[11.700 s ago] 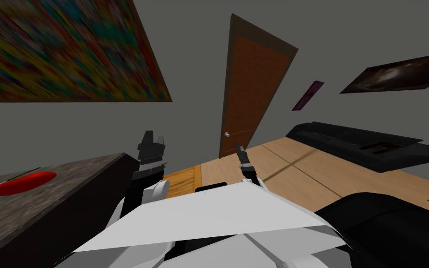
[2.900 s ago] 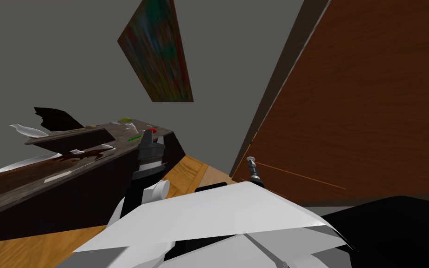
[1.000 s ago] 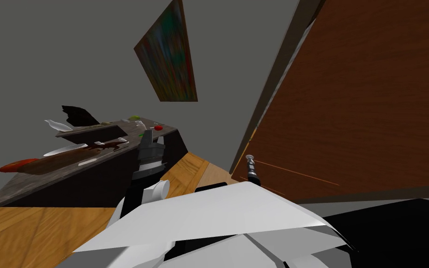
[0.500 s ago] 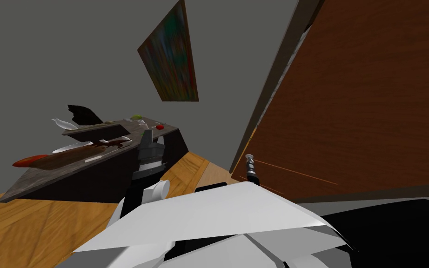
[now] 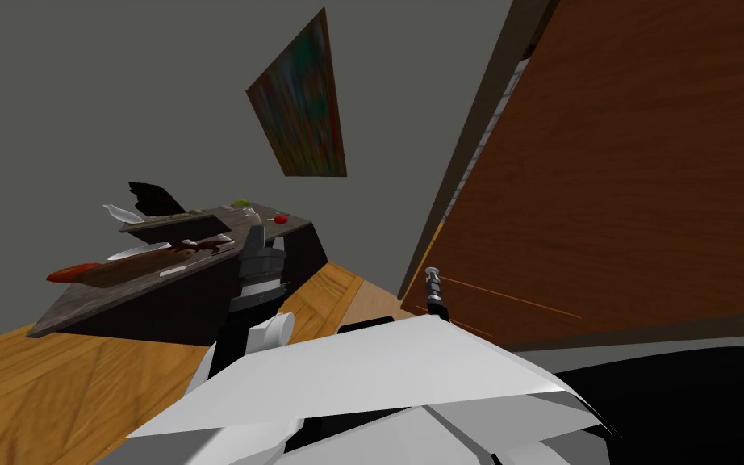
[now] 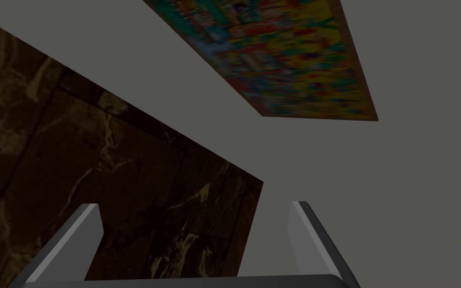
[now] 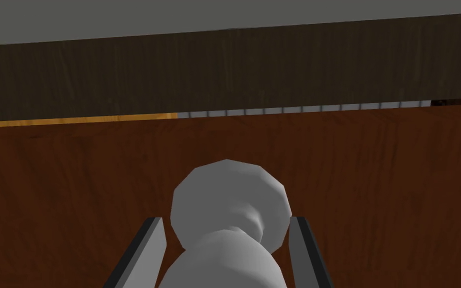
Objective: Pull the door open
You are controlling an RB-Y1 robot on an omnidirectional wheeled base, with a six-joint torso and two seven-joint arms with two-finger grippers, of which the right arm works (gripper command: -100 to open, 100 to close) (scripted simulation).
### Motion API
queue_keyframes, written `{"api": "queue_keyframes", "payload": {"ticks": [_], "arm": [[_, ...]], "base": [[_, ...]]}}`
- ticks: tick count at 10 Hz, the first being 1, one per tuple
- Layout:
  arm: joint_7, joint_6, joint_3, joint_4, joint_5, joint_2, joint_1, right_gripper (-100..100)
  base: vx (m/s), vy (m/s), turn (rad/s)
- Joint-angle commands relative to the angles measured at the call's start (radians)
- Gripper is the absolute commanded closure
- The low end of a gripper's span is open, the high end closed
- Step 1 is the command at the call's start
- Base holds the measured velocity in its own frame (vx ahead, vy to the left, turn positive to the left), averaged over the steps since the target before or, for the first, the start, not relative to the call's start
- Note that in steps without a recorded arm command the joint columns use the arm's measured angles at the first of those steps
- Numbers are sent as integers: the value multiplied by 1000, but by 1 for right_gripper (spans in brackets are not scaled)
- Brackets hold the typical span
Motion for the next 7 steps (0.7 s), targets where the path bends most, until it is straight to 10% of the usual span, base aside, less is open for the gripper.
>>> {"api": "queue_keyframes", "payload": {"ticks": [1, 7], "arm": [[-50, 1, 2, 12, -6, -2, -7, 100], [-198, 0, 13, 44, -25, -10, -40, 100]], "base": [[-36, -3, 21], [-46, -1, 23]]}}
